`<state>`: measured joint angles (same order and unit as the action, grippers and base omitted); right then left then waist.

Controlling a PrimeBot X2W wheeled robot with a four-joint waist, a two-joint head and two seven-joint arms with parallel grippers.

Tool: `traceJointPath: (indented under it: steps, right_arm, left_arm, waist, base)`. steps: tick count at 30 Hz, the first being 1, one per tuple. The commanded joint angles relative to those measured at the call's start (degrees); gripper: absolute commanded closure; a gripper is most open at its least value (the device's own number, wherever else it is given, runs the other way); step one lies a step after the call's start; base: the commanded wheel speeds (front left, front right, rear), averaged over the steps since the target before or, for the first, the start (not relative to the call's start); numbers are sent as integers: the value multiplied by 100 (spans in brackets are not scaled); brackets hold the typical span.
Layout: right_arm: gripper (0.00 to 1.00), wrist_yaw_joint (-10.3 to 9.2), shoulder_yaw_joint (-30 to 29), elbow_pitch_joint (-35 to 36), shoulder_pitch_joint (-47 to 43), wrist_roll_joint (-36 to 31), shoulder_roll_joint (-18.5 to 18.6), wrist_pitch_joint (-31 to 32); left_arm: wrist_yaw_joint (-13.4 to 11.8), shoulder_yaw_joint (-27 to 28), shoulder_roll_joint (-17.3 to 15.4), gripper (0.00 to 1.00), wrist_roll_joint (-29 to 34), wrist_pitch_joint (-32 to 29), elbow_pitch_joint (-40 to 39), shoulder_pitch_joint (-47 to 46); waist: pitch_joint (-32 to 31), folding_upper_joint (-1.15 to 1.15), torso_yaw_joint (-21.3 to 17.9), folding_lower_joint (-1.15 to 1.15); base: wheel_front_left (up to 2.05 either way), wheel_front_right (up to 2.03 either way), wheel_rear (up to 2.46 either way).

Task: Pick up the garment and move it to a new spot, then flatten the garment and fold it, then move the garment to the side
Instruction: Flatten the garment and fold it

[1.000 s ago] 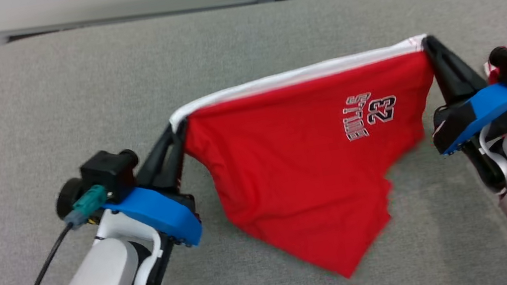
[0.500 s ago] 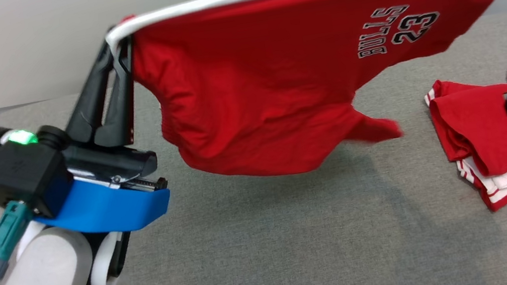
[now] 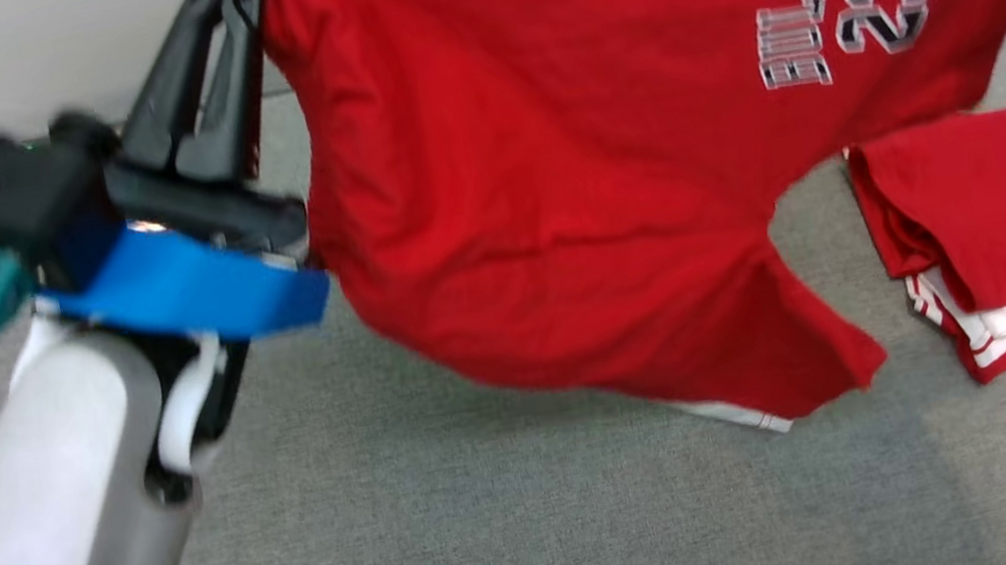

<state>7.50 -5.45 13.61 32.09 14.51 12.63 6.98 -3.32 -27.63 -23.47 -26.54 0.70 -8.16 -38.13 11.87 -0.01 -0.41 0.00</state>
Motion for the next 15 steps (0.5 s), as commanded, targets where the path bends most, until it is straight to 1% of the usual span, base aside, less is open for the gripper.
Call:
traceJointPath:
  steps: [1, 4, 8, 12, 14, 15]
  right_arm:
    - [100, -1, 51, -342, 412, 66, 62, -28]
    - [100, -1, 189, -1014, 1132, 96, 80, -151]
    - [100, -1, 375, -2057, 2215, 139, -27, -468]
    - [100, -1, 653, -3192, 3045, 175, -265, -844]
    - [100, -1, 853, -3776, 3252, 232, -408, -1044]
    - [100, -1, 933, -4046, 3324, 256, -469, -1154]
  left_arm:
    - [154, 15, 123, 100, -90, 110, 472, -379]
    - [392, 43, 361, 100, -148, 378, 1475, -1022]
    - [609, 80, 736, 100, -110, 936, 2852, -1939]
    - [757, 137, 1017, 100, -17, 1334, 4206, -2671]
    - [777, 196, 1202, 100, -17, 1417, 4764, -2752]
    - [797, 247, 1245, 100, -21, 1435, 5026, -2785]
  waist:
    - [207, 1, 67, 0]
    - [384, 1, 74, 0]
    - [516, 1, 55, 0]
    - [580, 1, -9, 0]
    - [586, 1, -44, 0]
    - [597, 1, -58, 0]
  base:
    - [0, 0, 0]
    - [0, 0, 0]
    - [0, 0, 0]
    - [0, 0, 0]
    - [0, 0, 0]
    - [0, 0, 0]
